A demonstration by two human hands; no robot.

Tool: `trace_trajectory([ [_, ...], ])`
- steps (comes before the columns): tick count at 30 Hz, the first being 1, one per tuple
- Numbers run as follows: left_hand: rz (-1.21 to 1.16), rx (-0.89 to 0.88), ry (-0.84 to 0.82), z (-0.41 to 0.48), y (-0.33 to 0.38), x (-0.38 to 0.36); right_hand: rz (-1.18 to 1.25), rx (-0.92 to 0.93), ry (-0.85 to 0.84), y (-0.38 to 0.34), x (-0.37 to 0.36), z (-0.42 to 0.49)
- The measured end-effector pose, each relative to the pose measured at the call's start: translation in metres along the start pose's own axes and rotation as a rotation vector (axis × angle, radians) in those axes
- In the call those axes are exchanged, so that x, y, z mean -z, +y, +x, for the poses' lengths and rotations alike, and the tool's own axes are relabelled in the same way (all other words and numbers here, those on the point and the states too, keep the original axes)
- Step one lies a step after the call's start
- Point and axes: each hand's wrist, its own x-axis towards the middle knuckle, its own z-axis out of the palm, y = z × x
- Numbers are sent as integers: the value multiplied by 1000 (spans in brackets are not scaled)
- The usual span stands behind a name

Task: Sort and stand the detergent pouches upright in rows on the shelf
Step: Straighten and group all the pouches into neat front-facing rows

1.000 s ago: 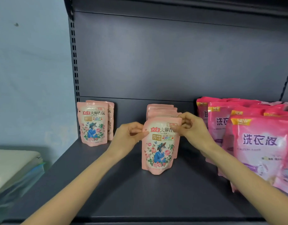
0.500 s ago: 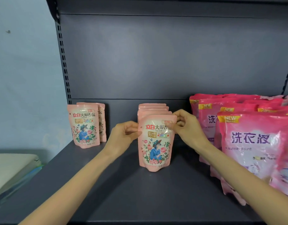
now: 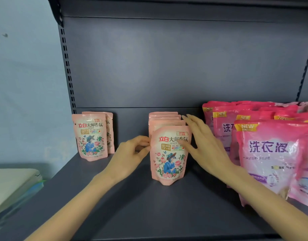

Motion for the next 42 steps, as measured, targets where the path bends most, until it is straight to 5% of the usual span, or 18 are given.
trace_trajectory([
  [5, 494, -47, -31, -25, -7, 18, -165, 44, -98, -14, -2, -18],
  [12, 736, -7, -129, -52, -28, 47, -421, -6, -69, -34, -18, -40],
  [29, 937, 12, -63, -111, -103, 136, -467, -73, -281, -140, -58, -48],
  [42, 959, 37, 14, -80, -143, 176, -312, 71, -357, -177, -105, 19],
])
